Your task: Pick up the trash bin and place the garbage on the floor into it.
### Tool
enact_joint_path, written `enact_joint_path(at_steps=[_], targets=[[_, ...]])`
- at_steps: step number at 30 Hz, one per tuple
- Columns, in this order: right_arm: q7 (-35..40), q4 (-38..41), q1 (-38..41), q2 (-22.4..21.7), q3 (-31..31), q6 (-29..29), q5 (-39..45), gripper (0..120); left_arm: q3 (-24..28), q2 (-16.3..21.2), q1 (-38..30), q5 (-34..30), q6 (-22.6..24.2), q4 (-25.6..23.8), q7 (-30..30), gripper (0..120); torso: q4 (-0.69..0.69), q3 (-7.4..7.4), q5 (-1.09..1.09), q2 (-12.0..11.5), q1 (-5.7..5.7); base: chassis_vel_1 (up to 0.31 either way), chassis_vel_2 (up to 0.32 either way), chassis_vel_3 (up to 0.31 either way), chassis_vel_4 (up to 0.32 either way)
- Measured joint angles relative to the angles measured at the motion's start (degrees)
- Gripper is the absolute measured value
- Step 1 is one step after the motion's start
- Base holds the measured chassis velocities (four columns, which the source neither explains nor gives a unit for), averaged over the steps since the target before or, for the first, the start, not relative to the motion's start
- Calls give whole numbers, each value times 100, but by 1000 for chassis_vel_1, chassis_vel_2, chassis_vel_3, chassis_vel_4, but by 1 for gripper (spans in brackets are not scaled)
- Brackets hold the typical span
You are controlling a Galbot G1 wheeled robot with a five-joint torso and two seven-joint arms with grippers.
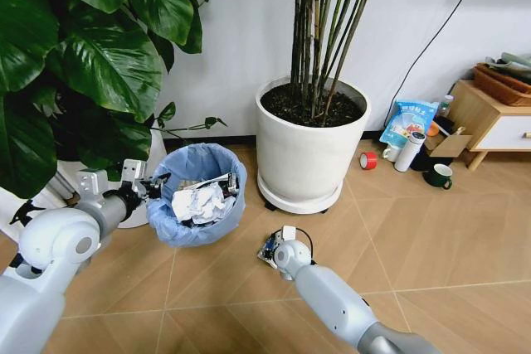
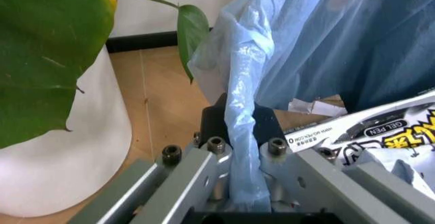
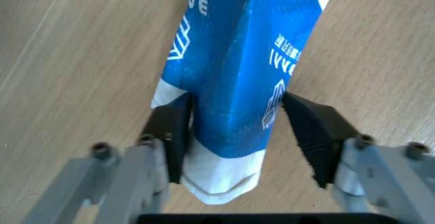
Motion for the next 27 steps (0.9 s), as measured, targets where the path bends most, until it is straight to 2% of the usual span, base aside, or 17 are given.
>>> enact_joint_path(at_steps=[2,3,6,7,10,14,19,21,22,24,25,27], targets=[[-9,2,-4,-8,2,12,-13,39,4,-13,-1,3,0,1,1,0,0,0,-1,0,0,0,0,0,0],[-9,2,-4,-8,2,12,-13,39,4,-13,-1,3,0,1,1,0,0,0,-1,0,0,0,0,0,0],[-13,56,-30,-42,14,30,-35,23,1,-30,2,25,0,17,20,0,0,0,0,0,0,0,0,0,0],[-13,56,-30,-42,14,30,-35,23,1,-30,2,25,0,17,20,0,0,0,0,0,0,0,0,0,0],[53,433,-154,-243,46,14,-33,9,-19,-68,34,38,0,18,39,0,0,1,0,0,0,0,0,0,0],[48,806,-252,-475,82,-6,-42,1,-9,-96,67,80,0,18,55,0,-2,1,0,0,0,0,0,0,0],[10,1236,-283,-701,179,-44,50,0,9,-99,144,102,0,0,56,0,-1,1,0,0,0,0,0,0,0],[-159,1783,-389,-983,235,-107,204,0,0,-84,223,121,0,-16,57,0,1,1,0,0,0,0,0,0,0],[-159,1783,-389,-983,235,-107,204,0,0,-84,223,121,0,-16,57,0,1,1,0,0,0,0,0,0,0],[-385,2436,-651,-1402,322,-88,196,0,-50,-76,306,150,0,-17,73,0,0,1,1,0,0,0,0,0,0],[-385,2436,-651,-1402,322,-88,196,0,-50,-76,306,150,0,-17,73,0,0,1,1,0,0,0,0,0,0],[-503,2981,-844,-1728,460,-32,202,0,-100,-88,338,168,0,19,104,0,-2,0,1,0,0,0,0,0,0]])
